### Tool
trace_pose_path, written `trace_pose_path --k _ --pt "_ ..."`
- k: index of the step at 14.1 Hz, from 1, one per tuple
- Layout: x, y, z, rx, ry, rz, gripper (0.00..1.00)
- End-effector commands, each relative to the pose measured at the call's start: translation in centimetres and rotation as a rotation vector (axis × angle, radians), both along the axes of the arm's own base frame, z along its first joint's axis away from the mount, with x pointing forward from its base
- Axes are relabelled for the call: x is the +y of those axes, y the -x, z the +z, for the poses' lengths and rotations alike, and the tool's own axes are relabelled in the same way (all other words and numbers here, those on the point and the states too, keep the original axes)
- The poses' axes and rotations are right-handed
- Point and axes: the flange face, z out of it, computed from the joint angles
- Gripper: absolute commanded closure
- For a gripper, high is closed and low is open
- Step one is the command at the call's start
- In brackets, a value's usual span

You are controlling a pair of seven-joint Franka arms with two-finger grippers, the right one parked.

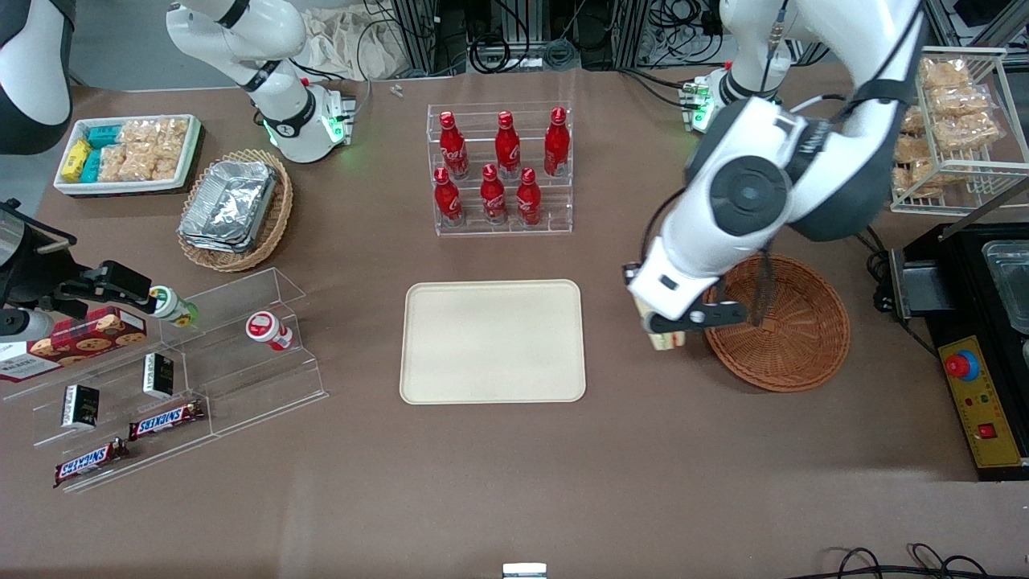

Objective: Place sandwich from basket to tray
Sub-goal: 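Carry the sandwich over the cream tray and lower it onto the tray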

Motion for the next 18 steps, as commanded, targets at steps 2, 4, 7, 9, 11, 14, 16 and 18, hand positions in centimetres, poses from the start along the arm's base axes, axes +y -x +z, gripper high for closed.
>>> trace_pose_path --k 2,4,7,9,11,14,16,18 --pt "-6.6 0.8 -4.4 -0.012 0.039 -0.053 1.00" --pt "-7.6 -0.1 -8.3 -0.010 0.059 -0.066 1.00" --pt "-9.5 -0.4 -13.4 -0.005 0.085 -0.079 1.00" --pt "-9.9 -0.6 -16.7 0.004 0.097 -0.094 1.00" --pt "-10.0 -0.8 -18.7 0.012 0.105 -0.115 1.00" --pt "-11.0 -0.4 -21.4 -0.007 0.087 -0.148 1.00" --pt "-11.0 -0.4 -22.3 0.002 0.085 -0.147 1.00" --pt "-11.1 -0.3 -22.4 0.004 0.083 -0.139 0.72"
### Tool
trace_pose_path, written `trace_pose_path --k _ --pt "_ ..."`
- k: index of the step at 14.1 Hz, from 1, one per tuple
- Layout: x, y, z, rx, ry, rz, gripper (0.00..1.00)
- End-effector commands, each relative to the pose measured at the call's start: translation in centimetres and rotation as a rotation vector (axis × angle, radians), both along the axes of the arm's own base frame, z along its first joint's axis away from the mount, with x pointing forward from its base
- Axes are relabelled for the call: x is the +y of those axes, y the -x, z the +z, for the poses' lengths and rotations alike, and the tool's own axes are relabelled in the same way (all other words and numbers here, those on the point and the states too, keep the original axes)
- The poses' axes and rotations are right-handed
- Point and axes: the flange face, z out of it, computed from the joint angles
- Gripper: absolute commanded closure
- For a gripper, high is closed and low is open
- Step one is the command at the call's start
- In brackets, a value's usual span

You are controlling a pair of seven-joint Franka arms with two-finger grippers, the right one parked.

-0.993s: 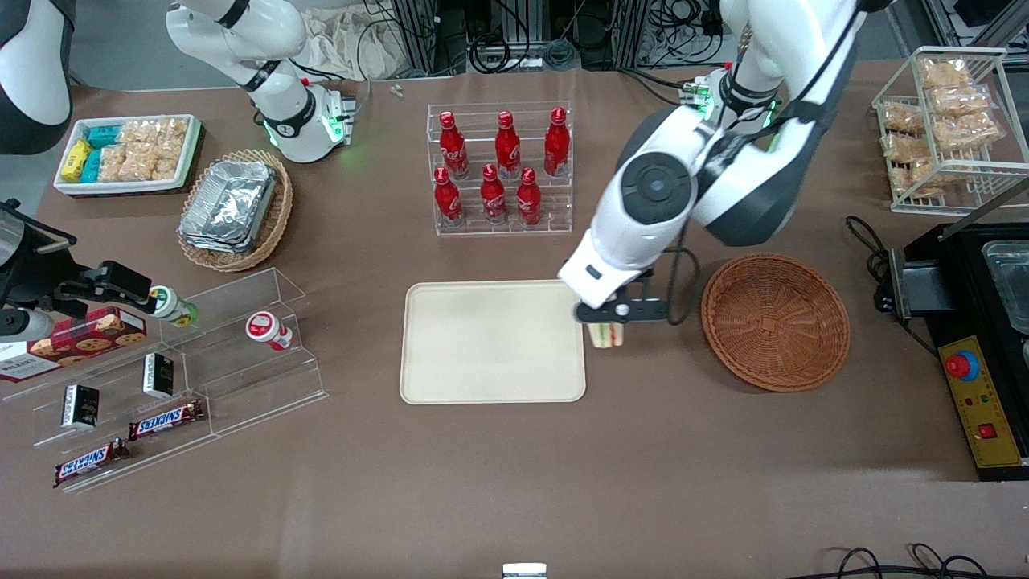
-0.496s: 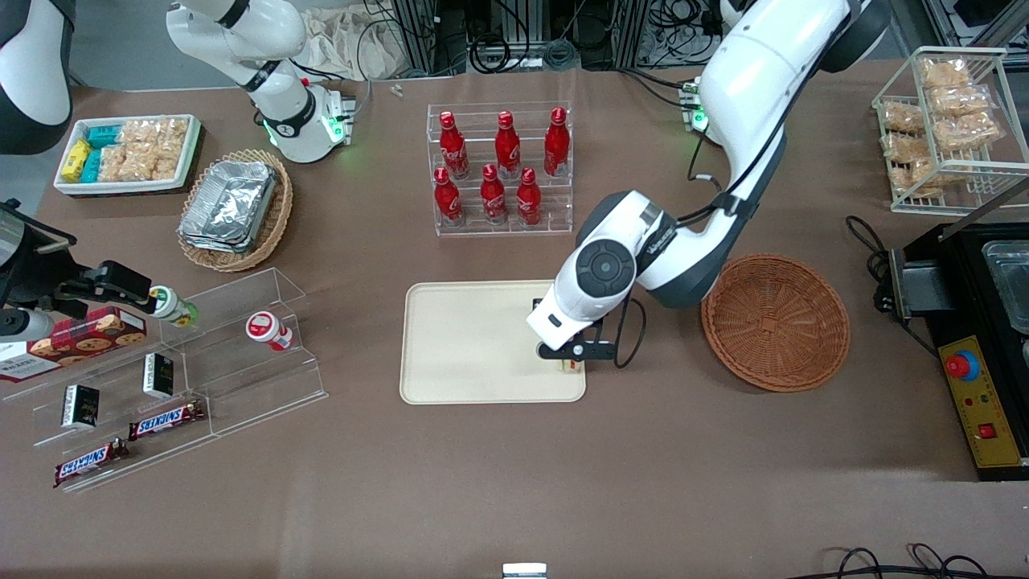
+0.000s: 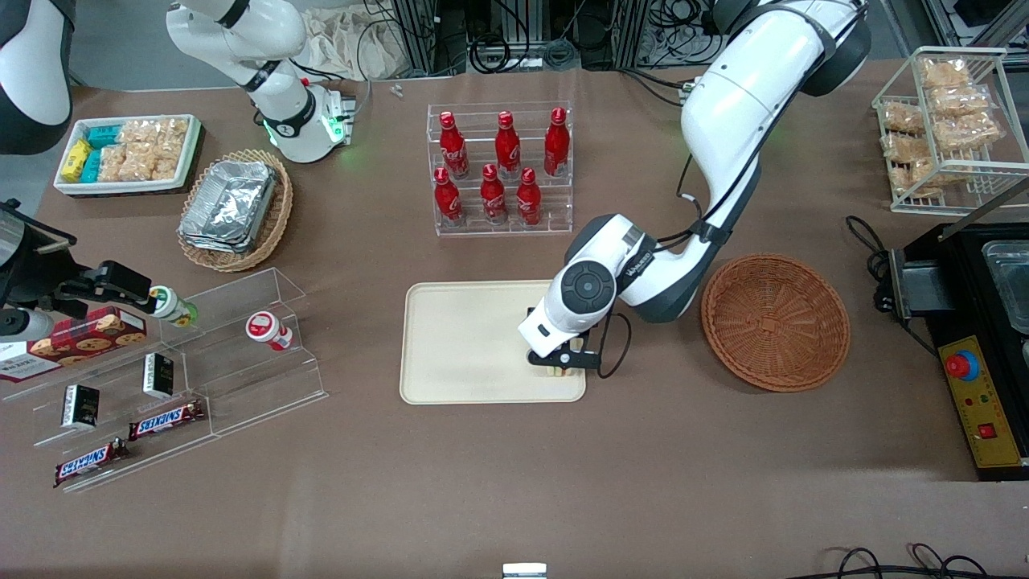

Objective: Place sandwich from basket to tray
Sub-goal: 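Carry the sandwich over the cream tray and lower it onto the tray, then open the left gripper and withdraw it back past the basket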

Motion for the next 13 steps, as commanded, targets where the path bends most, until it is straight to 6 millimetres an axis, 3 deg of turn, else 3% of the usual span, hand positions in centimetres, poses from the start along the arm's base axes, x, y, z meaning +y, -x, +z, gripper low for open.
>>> trace_pose_path --k 1,2,5,7,13 --pt "-0.5 -0.5 0.4 -0.021 -0.003 0.006 0.35" --pt "-0.5 -0.5 0.5 -0.023 -0.004 0.004 0.00" --pt "0.4 -0.9 2.5 -0.010 -0.013 0.046 0.00" --pt "2.6 -1.4 5.4 0.027 -0.052 0.067 0.00" --pt "12.7 -1.4 18.4 0.110 -0.171 0.140 0.00"
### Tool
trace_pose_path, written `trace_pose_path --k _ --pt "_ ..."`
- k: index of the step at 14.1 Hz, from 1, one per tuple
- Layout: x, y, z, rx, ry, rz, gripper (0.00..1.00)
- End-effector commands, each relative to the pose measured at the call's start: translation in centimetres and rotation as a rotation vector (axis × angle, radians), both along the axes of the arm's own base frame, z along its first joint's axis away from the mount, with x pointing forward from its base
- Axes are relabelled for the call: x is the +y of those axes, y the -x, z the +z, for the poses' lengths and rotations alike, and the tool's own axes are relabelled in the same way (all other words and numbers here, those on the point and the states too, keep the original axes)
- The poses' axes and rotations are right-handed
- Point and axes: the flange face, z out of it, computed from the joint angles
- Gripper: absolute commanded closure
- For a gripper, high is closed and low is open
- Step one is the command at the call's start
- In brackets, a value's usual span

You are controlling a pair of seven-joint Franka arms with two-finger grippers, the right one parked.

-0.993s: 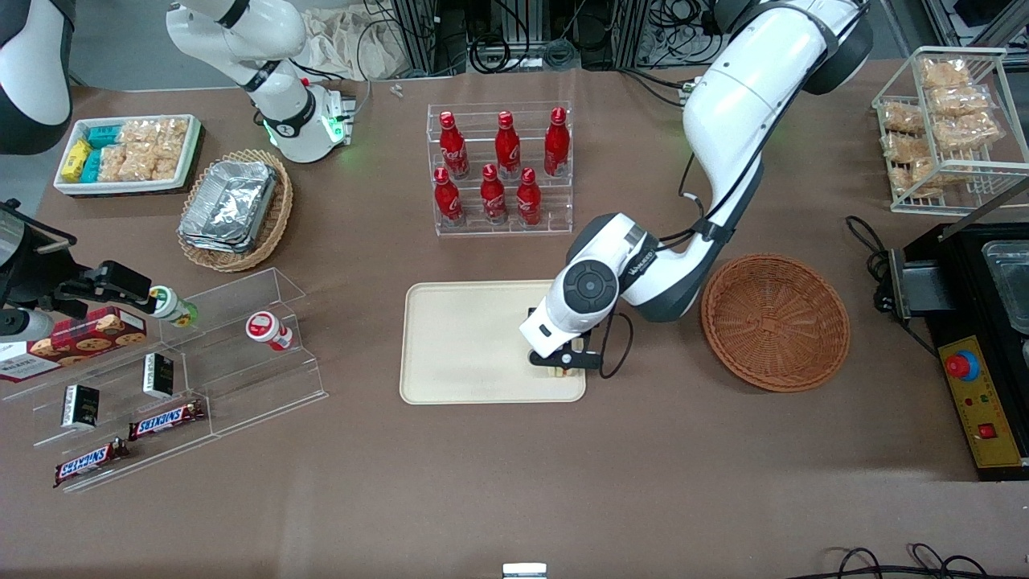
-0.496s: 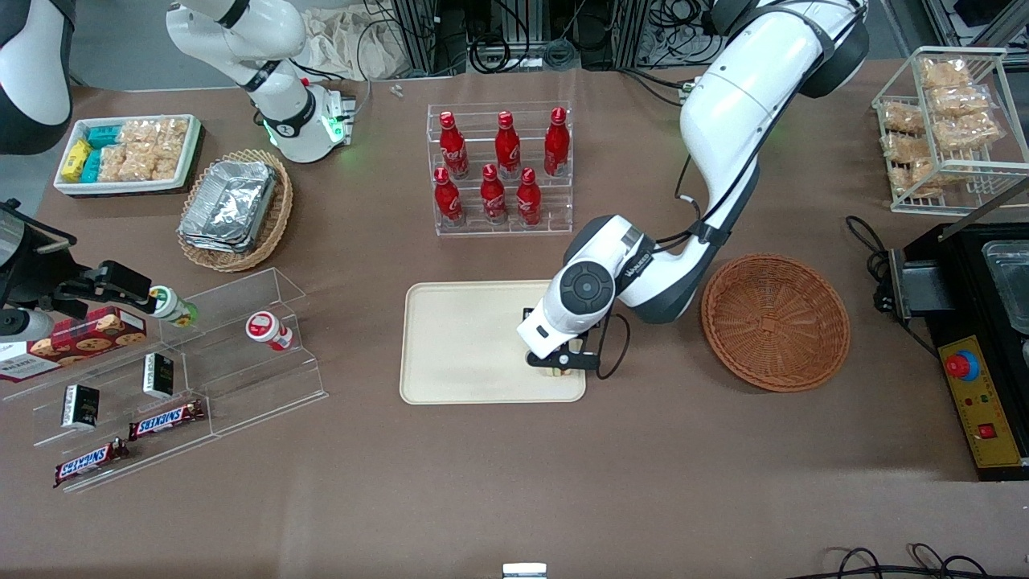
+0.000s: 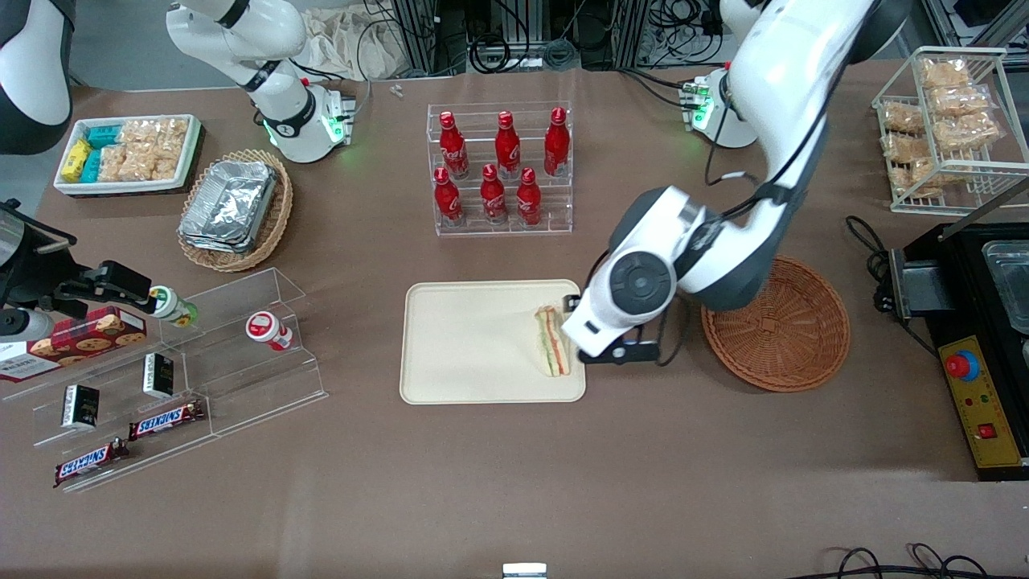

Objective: Place sandwich from basket to tray
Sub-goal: 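Open the left gripper and withdraw it back past the basket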

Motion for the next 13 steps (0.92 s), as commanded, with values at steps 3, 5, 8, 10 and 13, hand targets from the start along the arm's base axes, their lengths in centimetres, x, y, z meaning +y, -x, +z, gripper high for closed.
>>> trace_pose_path --k 3,5,8,10,13 --pt "8.8 0.2 7.9 0.003 -0.056 -0.038 0.00" --pt "12.9 -0.5 9.4 0.010 -0.062 -0.126 0.00" --pt "18.4 -1.0 12.4 -0.002 -0.037 -0.169 0.00" --pt "21.7 -0.8 14.8 -0.024 -0.027 -0.242 0.00" --pt "26.4 -1.2 16.4 -0.038 -0.012 -0.240 0.00"
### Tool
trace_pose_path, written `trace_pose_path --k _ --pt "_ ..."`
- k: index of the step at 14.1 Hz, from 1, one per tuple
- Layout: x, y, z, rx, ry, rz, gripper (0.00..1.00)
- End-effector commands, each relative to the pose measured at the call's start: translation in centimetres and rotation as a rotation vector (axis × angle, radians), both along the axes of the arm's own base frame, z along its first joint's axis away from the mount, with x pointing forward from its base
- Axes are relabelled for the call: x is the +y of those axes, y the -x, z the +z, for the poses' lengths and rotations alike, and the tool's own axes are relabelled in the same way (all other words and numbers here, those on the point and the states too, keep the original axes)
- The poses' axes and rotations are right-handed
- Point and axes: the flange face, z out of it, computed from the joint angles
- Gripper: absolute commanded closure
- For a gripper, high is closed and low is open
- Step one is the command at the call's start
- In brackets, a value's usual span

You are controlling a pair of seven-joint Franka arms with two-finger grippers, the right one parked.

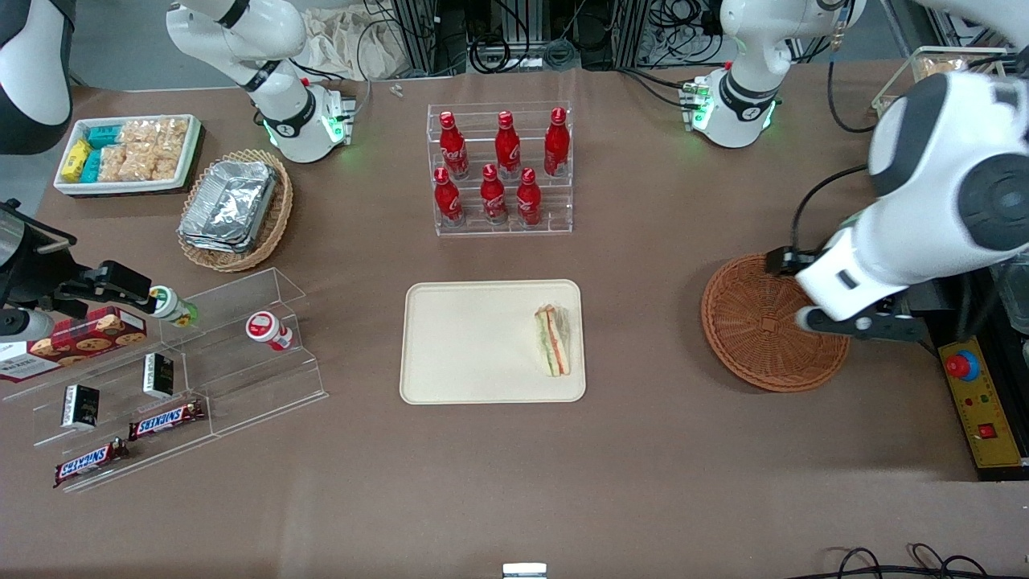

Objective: Place sandwich from basket to tray
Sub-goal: 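Open the left gripper and withdraw it back past the basket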

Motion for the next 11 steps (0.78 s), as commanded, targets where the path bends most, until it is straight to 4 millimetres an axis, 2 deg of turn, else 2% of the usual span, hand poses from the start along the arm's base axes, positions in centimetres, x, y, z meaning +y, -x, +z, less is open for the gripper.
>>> trace_pose_path --k 1,2,3,7,11 --pt "3.6 0.9 1.3 0.008 -0.012 0.012 0.00" --pt "5.1 0.9 1.3 0.022 -0.011 0.039 0.00" --pt "5.5 1.2 1.5 0.024 -0.014 0.045 0.00" --pt "6.1 0.8 1.3 0.009 -0.082 0.047 0.00" --pt "6.3 0.6 1.4 0.001 -0.071 0.050 0.00"
